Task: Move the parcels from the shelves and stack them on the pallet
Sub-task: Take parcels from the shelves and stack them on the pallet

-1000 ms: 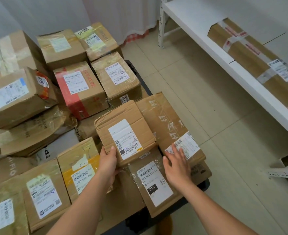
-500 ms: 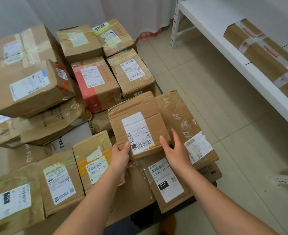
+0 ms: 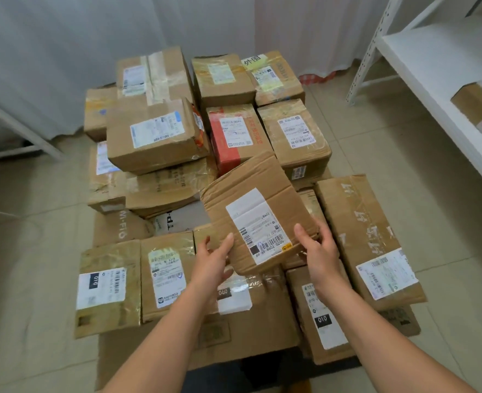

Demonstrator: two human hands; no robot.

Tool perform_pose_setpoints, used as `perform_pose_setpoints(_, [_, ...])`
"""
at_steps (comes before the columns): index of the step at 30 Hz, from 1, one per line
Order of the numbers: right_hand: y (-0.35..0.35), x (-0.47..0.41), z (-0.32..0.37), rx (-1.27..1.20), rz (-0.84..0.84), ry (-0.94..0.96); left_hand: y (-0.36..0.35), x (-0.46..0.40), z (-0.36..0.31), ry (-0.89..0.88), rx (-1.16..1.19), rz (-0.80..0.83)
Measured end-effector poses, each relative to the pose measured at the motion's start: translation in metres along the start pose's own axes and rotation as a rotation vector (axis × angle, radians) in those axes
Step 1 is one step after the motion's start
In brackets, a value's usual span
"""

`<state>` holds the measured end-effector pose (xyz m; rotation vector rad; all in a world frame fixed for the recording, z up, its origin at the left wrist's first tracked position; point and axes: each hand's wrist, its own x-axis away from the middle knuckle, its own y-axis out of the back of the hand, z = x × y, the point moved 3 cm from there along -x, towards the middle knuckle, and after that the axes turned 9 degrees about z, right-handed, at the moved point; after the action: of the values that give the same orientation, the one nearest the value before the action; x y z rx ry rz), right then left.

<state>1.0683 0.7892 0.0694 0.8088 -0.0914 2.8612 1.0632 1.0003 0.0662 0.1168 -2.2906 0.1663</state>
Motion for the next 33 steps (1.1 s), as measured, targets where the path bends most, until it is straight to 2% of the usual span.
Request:
perform_pose_setpoints(4, [-0.028, 0.000, 0.007, -0.049, 0.047, -0.019, 0.059, 0.000, -0.025, -0.110, 0.094, -0.050])
perform_pose_setpoints(9, [-0.064, 0.004, -0.009, -0.045, 0.053, -0.092, 0.097, 0.001, -0.034, -0.062, 0.025, 0.038])
perform_pose_setpoints(12, [-0.093, 0.012, -0.014, -0.033, 0.023, -0.095, 0.122, 0.007, -0.033, -0.036, 0.030, -0.013])
perform_pose_setpoints(15, [-0.118, 0.019, -0.017, 0.063, 0.075, -0.104, 0.152, 0.010, -0.034, -0.014, 0.042, -0.046])
perform_pose_setpoints(20, [-0.157, 0.034, -0.034, 0.006, 0.183, -0.286, 0.200, 0.011, -0.037, -0.058, 0.156, -0.156])
perform_pose_setpoints(25, [-0.175, 0.043, -0.058, -0.009, 0.175, -0.375, 0.226, 0.012, -0.030, -0.019, 0.157, -0.165])
perform_pose_setpoints(33, [-0.170, 0.048, -0.063, 0.020, 0.092, -0.334, 0.226, 0.017, -0.015, 0.067, 0.161, -0.158])
